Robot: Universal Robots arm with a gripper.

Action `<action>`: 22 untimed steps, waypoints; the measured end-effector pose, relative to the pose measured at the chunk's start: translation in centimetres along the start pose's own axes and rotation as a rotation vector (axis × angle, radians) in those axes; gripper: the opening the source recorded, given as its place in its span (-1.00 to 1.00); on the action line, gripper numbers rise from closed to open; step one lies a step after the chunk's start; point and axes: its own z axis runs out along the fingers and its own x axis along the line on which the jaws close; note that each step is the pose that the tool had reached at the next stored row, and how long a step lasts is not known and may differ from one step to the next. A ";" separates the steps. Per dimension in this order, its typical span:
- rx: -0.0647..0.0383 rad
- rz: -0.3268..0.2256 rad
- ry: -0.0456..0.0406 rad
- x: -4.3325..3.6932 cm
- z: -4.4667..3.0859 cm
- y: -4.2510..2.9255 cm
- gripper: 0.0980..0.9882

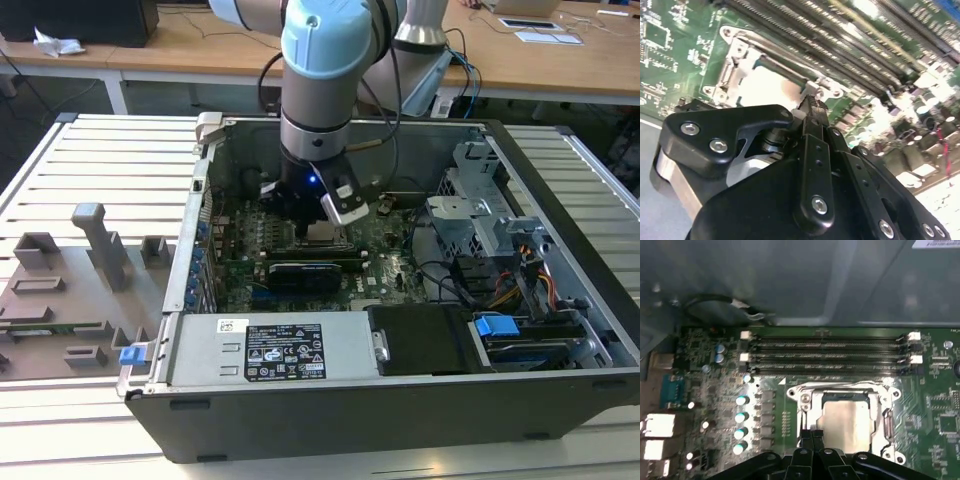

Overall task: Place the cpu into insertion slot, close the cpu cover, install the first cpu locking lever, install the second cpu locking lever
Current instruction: 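Install the second cpu locking lever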

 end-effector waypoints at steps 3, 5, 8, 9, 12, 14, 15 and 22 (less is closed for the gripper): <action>0.062 0.002 0.0011 -0.82 0.31 1.67 -0.98; 0.101 0.003 0.0015 -1.20 0.43 2.17 -0.98; 0.160 0.004 0.0023 -1.95 0.58 2.98 -0.98; 0.168 0.005 0.0025 -2.08 0.59 3.10 -0.98; 0.191 0.005 0.0041 -2.76 0.60 3.41 -0.98; 0.193 0.005 0.0042 -2.83 0.15 3.48 -0.98; 0.193 0.005 0.0041 -2.84 -0.23 3.55 -0.98; 0.193 0.005 0.0041 -2.80 -3.24 4.02 -0.98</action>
